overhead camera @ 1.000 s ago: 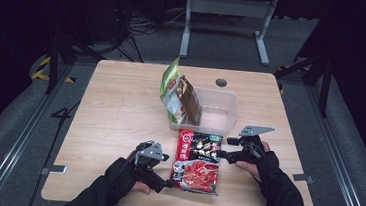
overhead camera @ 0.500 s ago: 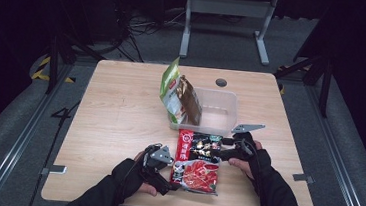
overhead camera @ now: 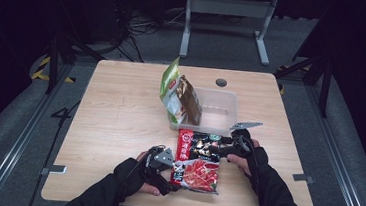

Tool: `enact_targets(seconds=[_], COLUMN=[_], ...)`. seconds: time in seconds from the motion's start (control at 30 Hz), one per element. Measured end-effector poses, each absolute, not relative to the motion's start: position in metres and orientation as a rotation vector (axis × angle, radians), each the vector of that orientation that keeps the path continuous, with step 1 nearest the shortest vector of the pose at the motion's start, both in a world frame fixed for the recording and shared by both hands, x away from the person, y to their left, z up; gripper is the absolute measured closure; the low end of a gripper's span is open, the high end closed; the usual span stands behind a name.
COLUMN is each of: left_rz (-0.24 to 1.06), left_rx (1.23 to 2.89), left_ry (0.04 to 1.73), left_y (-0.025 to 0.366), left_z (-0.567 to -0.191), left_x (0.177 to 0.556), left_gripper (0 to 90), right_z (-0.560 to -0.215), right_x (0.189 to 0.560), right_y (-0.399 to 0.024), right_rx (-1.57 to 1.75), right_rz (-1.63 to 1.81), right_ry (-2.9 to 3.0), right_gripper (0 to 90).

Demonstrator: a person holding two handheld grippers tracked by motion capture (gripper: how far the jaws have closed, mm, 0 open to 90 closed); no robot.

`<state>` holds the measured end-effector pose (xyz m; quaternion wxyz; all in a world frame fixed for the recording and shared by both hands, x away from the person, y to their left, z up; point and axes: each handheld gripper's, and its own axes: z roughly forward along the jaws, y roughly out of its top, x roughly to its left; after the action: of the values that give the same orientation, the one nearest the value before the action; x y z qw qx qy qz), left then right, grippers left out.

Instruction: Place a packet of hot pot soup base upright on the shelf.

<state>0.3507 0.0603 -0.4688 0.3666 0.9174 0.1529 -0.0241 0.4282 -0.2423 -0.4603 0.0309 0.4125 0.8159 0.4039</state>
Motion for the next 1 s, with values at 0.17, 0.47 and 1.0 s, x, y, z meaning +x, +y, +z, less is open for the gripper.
enact_targets(seconds=[0.17,0.47,1.0], left_rz=[-0.046,-0.043,-0.009], left_rx=[2.362,2.363,2.379], left_ry=[0.387,0.386,0.381], left_y=[0.062,0.063,0.062], left_z=[-0.467,-0.466,-0.466], left_x=[0.351,0.351,0.346], left_gripper=[26.5,34.6,34.8], right_z=[-0.46,-0.463,-0.451], right_x=[0.427,0.429,0.416], right_y=[-0.24,-0.251,-0.257], right_rx=[1.252,1.325,1.255], right_rz=[1.243,1.307,1.344], right_ry=[2.529,2.499,2.441], right_gripper=[32.9,60.7,74.7])
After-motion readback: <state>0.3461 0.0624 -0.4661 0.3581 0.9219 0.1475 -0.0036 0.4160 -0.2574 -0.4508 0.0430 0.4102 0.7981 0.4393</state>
